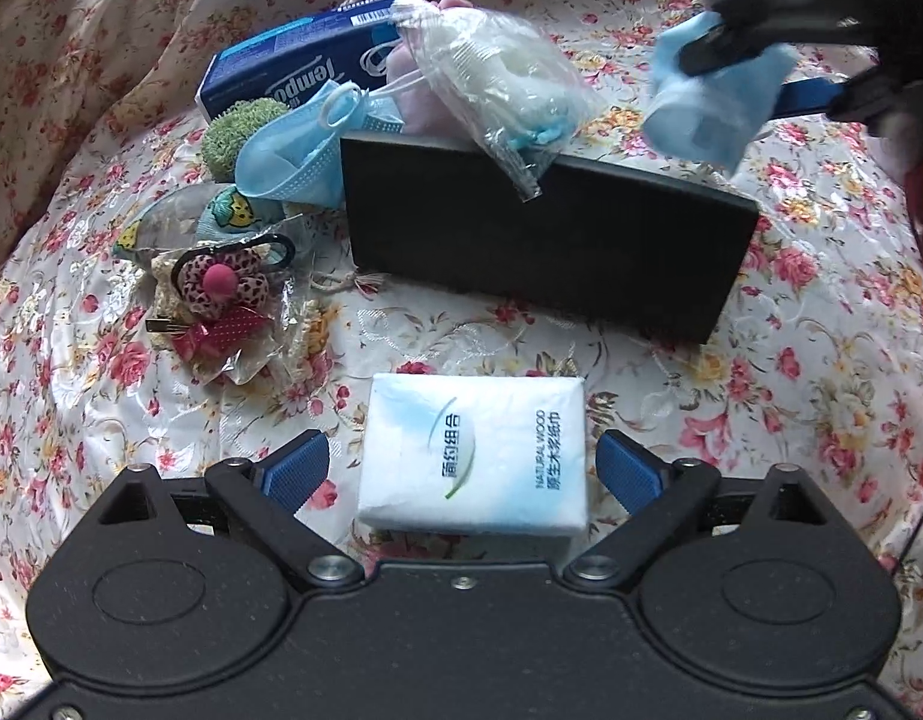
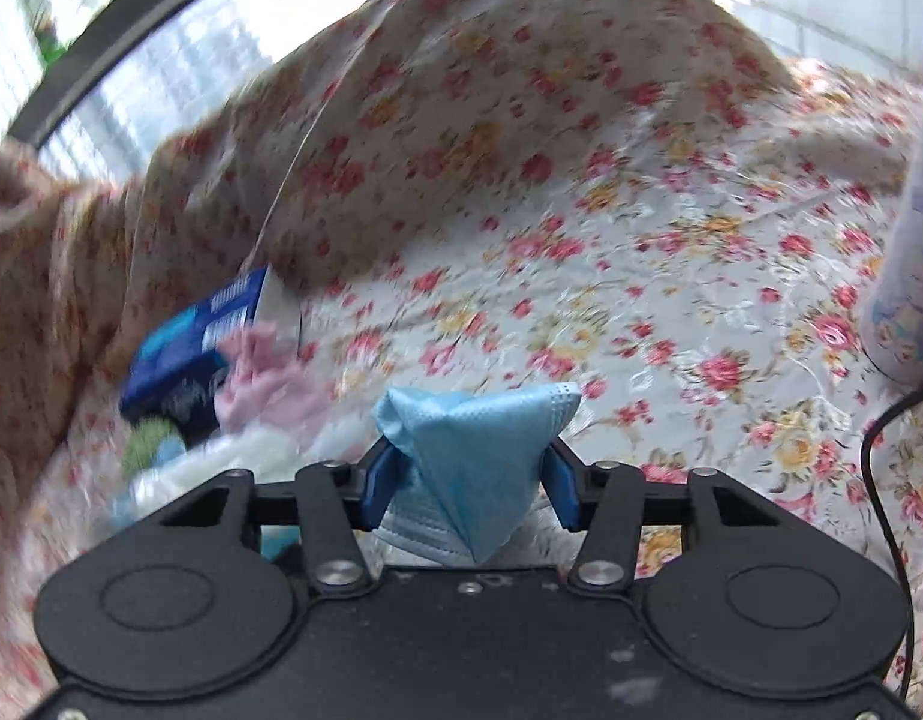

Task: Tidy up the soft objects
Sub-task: 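Grasp the blue face mask with right gripper while left grasps a second white tissue pack, then release the tissue pack into the tray with left while right drops the mask beside it, then grasp the clear plastic bag with white contents using the right gripper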

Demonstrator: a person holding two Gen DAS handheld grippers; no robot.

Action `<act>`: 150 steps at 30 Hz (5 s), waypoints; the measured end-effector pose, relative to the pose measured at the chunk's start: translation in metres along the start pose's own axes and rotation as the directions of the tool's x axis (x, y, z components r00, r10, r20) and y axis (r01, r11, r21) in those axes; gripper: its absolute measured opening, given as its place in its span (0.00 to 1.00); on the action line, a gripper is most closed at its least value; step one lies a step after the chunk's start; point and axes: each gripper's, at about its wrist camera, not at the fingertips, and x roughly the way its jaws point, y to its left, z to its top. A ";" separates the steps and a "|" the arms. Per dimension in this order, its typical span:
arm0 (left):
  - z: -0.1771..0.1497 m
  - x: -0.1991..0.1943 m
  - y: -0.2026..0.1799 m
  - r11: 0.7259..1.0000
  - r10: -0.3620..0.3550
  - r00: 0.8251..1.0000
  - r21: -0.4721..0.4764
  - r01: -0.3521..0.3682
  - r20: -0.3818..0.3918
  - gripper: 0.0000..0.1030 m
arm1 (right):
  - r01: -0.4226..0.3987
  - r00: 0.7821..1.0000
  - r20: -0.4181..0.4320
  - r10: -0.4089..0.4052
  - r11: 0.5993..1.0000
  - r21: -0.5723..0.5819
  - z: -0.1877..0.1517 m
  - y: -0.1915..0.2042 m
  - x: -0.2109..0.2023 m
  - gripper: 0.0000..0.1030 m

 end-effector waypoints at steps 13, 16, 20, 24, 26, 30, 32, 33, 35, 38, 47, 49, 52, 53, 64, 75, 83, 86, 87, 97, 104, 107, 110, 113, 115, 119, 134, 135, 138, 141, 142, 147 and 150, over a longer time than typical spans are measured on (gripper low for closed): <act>0.006 0.007 0.003 0.998 -0.048 0.998 -0.041 0.049 0.031 0.67 | -0.061 0.997 0.047 0.053 0.980 0.190 0.013 -0.038 -0.011 0.49; 0.007 -0.001 0.008 0.997 -0.043 0.998 -0.062 0.046 0.047 0.67 | -0.060 0.997 0.052 0.051 0.982 0.177 0.012 -0.036 -0.012 0.49; 0.008 -0.022 0.019 0.994 -0.042 0.996 -0.101 0.049 0.074 0.67 | -0.053 0.997 0.056 0.044 0.982 0.179 0.011 -0.038 -0.014 0.49; 0.005 -0.044 0.034 0.989 -0.036 0.995 -0.136 0.049 0.097 0.67 | -0.044 0.998 0.057 0.034 0.983 0.180 0.011 -0.041 -0.015 0.49; 0.001 -0.053 0.040 0.989 -0.024 0.995 -0.141 0.037 0.099 0.67 | -0.036 0.998 0.058 0.026 0.983 0.177 0.011 -0.042 -0.015 0.49; -0.012 -0.066 0.050 0.989 -0.004 0.997 -0.145 0.016 0.081 0.67 | -0.022 0.998 0.065 0.011 0.984 0.175 0.009 -0.045 -0.016 0.49; -0.021 -0.071 0.056 0.988 0.006 0.997 -0.152 0.005 0.071 0.67 | -0.016 0.998 0.070 0.004 0.984 0.177 0.007 -0.046 -0.017 0.49; -0.027 -0.074 0.058 0.987 0.012 0.998 -0.159 -0.001 0.066 0.67 | -0.016 0.997 0.073 0.003 0.984 0.179 0.007 -0.047 -0.017 0.49; -0.037 -0.077 0.065 0.985 0.016 0.999 -0.175 -0.007 0.049 0.67 | -0.023 0.997 0.082 0.008 0.983 0.182 0.005 -0.049 -0.020 0.49; -0.052 -0.079 0.076 0.979 0.013 1.000 -0.204 -0.009 0.020 0.67 | -0.030 0.994 0.106 0.012 0.984 0.175 0.001 -0.049 -0.025 0.49; -0.091 -0.070 0.099 0.953 -0.004 0.998 -0.303 -0.016 -0.067 0.67 | -0.003 0.971 0.239 -0.019 0.996 0.091 -0.018 -0.040 -0.047 0.49; -0.097 -0.071 0.102 0.948 -0.012 0.998 -0.319 -0.010 -0.068 0.67 | -0.005 0.957 0.291 -0.022 0.996 0.093 -0.023 -0.039 -0.056 0.49; -0.103 -0.071 0.105 0.945 -0.019 0.998 -0.328 -0.004 -0.066 0.67 | -0.022 0.935 0.353 -0.022 0.992 0.121 -0.034 -0.042 -0.069 0.49; -0.104 -0.071 0.106 0.944 -0.020 0.998 -0.330 -0.002 -0.064 0.67 | -0.031 0.929 0.369 -0.022 0.990 0.135 -0.039 -0.043 -0.074 0.49; -0.107 -0.066 0.110 0.947 -0.050 0.997 -0.319 0.029 -0.060 0.67 | -0.103 0.944 0.322 0.071 0.991 0.082 -0.128 -0.042 -0.126 0.49; -0.110 -0.053 0.111 0.954 -0.087 0.993 -0.293 0.059 -0.083 0.68 | -0.111 0.984 0.120 0.133 0.979 -0.172 -0.177 -0.003 -0.188 0.49; -0.111 -0.060 0.127 0.936 -0.099 0.994 -0.344 0.077 -0.047 0.79 | -0.170 0.983 0.034 0.183 0.957 -0.234 -0.189 0.020 -0.197 0.50; -0.112 -0.065 0.128 0.942 -0.054 0.998 -0.334 0.040 -0.033 0.82 | -0.186 0.981 0.003 0.193 0.949 -0.255 -0.193 0.027 -0.197 0.50; -0.113 -0.066 0.129 0.943 -0.045 0.998 -0.330 0.033 -0.031 0.82 | -0.190 0.981 -0.006 0.196 0.946 -0.263 -0.194 0.030 -0.197 0.50; -0.119 -0.068 0.133 0.935 -0.062 0.997 -0.351 0.044 -0.038 0.82 | -0.245 0.970 -0.074 0.233 0.911 -0.333 -0.204 0.040 -0.201 0.56; -0.117 -0.069 0.129 0.938 -0.063 0.997 -0.344 0.045 -0.043 0.82 | -0.245 0.969 -0.057 0.242 0.896 -0.369 -0.203 0.038 -0.206 0.83; -0.117 -0.068 0.126 0.942 -0.067 0.997 -0.333 0.048 -0.046 0.82 | -0.232 0.972 -0.055 0.227 0.905 -0.357 -0.203 0.035 -0.203 0.83; -0.117 -0.068 0.124 0.945 -0.069 0.996 -0.324 0.049 -0.051 0.82 | -0.221 0.975 -0.054 0.216 0.912 -0.345 -0.202 0.032 -0.200 0.84; -0.117 -0.067 0.122 0.946 -0.069 0.996 -0.320 0.047 -0.058 0.82 | -0.209 0.978 -0.053 0.204 0.917 -0.340 -0.202 0.032 -0.197 0.85; -0.117 -0.066 0.122 0.947 -0.071 0.996 -0.318 0.048 -0.061 0.82 | -0.203 0.979 -0.054 0.196 0.919 -0.338 -0.203 0.031 -0.196 0.86; -0.117 -0.066 0.120 0.949 -0.074 0.995 -0.312 0.050 -0.067 0.82 | -0.190 0.982 -0.063 0.179 0.926 -0.327 -0.205 0.031 -0.191 0.87; -0.099 -0.072 0.129 0.954 -0.027 0.999 -0.298 0.015 -0.035 0.82 | -0.151 0.988 -0.048 0.143 0.951 -0.268 -0.197 0.019 -0.175 0.91; -0.096 -0.072 0.131 0.955 -0.020 0.999 -0.298 0.010 -0.030 0.82 | -0.148 0.989 -0.045 0.141 0.953 -0.263 -0.196 0.018 -0.174 0.91; -0.087 -0.071 0.135 0.955 -0.003 1.000 -0.298 -0.002 -0.016 0.82 | -0.139 0.990 -0.035 0.134 0.959 -0.247 -0.190 0.015 -0.169 0.91; -0.076 -0.071 0.140 0.955 0.017 1.000 -0.295 -0.016 0.000 0.82 | -0.133 0.991 -0.023 0.132 0.963 -0.236 -0.183 0.014 -0.164 0.91; -0.073 -0.070 0.141 0.955 0.023 1.000 -0.295 -0.021 0.005 0.82 | -0.131 0.991 -0.018 0.131 0.964 -0.233 -0.181 0.014 -0.162 0.91; -0.057 -0.066 0.146 0.954 0.036 0.999 -0.299 -0.027 0.025 0.82 | -0.120 0.991 0.022 0.129 0.965 -0.234 -0.166 0.019 -0.150 0.91; -0.050 -0.062 0.146 0.954 0.034 0.999 -0.298 -0.024 0.029 0.83 | -0.112 0.990 0.057 0.129 0.966 -0.235 -0.151 0.023 -0.140 0.92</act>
